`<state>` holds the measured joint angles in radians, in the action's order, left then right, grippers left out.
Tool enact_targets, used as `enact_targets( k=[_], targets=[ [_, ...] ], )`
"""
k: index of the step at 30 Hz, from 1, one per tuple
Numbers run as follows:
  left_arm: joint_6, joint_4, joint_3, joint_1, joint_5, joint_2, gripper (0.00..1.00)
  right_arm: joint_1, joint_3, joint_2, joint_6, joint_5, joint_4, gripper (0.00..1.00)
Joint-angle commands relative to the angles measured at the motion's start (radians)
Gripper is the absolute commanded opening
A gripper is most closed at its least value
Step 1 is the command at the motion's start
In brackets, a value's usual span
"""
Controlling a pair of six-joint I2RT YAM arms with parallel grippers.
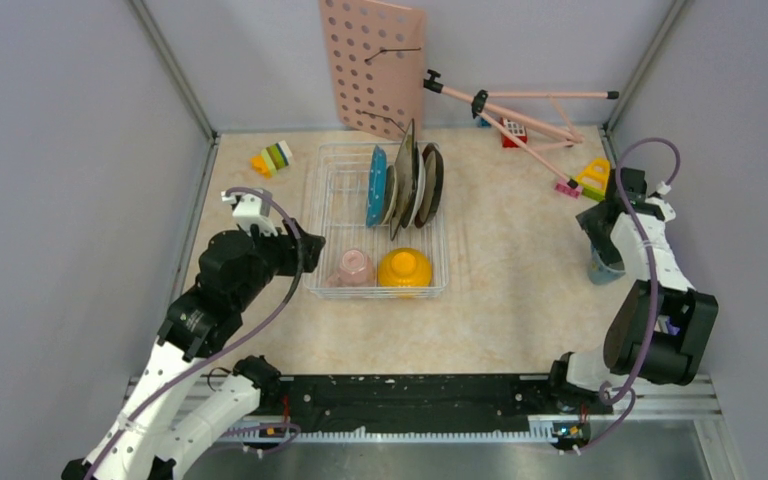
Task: Load the mixed dishes into the dish rack
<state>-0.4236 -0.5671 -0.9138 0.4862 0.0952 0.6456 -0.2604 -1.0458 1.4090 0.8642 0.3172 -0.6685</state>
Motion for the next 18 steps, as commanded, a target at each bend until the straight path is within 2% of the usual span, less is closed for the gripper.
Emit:
enact_targets(
  k=[1, 6, 8, 10, 12, 13, 18],
  targets=[
    [-0.005, 0.023, 0.015, -0.002, 0.008, -0.007, 0.69, -0.009, 0.038, 0.038, -0.008, -0.026, 0.022, 0.74],
    [-0.014, 0.033, 0.014, -0.002, -0.012, 0.012, 0.69, -0.009, 0.103, 0.054, 0.002, -0.064, 0.064, 0.70],
    [-0.020, 0.036, 0.010, -0.001, -0.020, 0.021, 0.68, -0.009, 0.130, 0.048, 0.007, -0.087, 0.087, 0.62],
    [-0.025, 0.043, 0.010, -0.002, -0.027, 0.029, 0.68, -0.010, 0.147, 0.037, 0.005, -0.104, 0.100, 0.44],
    [-0.029, 0.046, 0.009, -0.002, -0.032, 0.034, 0.68, -0.009, 0.154, 0.017, -0.002, -0.120, 0.106, 0.13],
    [-0.031, 0.047, 0.007, -0.002, -0.034, 0.037, 0.68, -0.010, 0.156, 0.004, -0.005, -0.125, 0.105, 0.01],
    [-0.044, 0.060, 0.005, -0.001, -0.040, 0.050, 0.68, -0.009, 0.156, -0.050, -0.013, -0.191, 0.096, 0.00]
  ],
)
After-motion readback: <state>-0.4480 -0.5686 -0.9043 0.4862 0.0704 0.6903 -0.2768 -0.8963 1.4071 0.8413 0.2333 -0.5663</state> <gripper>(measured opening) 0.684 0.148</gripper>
